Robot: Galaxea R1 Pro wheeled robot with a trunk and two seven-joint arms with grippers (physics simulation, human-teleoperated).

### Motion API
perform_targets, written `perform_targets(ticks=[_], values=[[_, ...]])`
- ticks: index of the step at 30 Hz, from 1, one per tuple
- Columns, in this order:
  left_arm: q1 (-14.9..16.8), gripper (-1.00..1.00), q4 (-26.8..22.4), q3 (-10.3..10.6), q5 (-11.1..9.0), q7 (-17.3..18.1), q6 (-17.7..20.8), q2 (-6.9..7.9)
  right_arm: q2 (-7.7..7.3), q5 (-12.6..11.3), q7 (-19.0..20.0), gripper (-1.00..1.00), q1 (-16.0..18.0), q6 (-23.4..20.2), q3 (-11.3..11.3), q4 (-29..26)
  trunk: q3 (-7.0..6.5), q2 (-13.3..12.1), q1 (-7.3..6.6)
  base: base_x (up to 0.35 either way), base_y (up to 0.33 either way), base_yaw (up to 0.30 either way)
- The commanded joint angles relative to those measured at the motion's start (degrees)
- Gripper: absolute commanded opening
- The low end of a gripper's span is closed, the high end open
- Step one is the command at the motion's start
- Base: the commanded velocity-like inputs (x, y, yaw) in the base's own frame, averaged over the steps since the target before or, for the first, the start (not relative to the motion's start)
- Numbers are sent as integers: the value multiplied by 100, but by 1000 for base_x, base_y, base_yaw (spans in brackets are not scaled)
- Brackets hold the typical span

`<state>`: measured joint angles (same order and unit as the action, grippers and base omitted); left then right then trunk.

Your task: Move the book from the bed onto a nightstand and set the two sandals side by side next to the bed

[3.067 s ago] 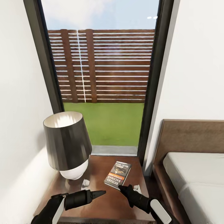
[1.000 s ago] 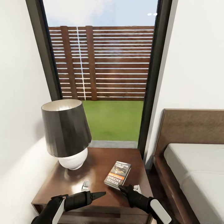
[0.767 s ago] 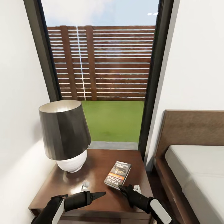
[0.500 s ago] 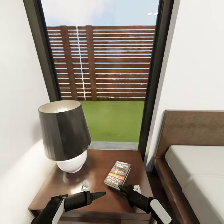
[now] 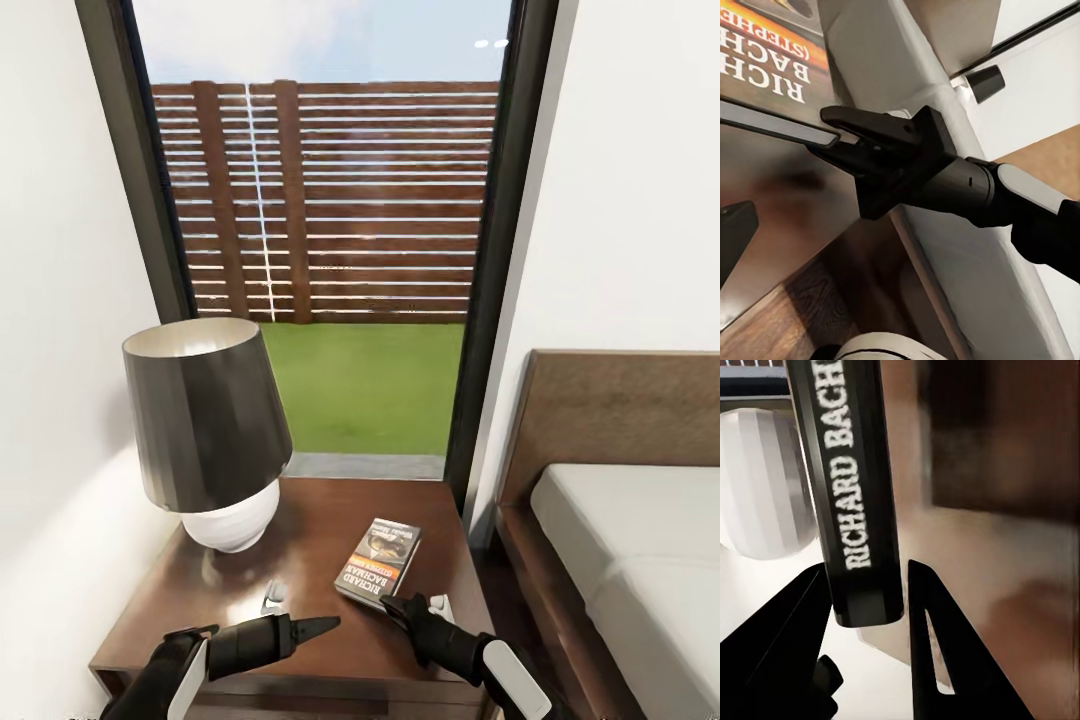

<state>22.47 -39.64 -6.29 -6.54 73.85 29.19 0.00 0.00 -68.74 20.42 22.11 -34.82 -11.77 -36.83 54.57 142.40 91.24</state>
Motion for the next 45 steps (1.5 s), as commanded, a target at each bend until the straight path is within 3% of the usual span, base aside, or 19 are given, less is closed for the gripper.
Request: perform_targets(ticks=[1, 26, 45], values=[[3, 100, 0, -4, -14, 15, 60, -2, 0, -16, 15, -100, 4, -16, -1, 1, 24, 44, 21, 0, 0, 0], [3, 100, 0, -4, -14, 15, 60, 0, 0, -16, 15, -100, 4, -16, -1, 1, 197, 93, 61, 0, 0, 0], [3, 100, 0, -4, -14, 13, 60, 0, 0, -16, 15, -100, 4, -16, -1, 1, 197, 93, 61, 0, 0, 0]])
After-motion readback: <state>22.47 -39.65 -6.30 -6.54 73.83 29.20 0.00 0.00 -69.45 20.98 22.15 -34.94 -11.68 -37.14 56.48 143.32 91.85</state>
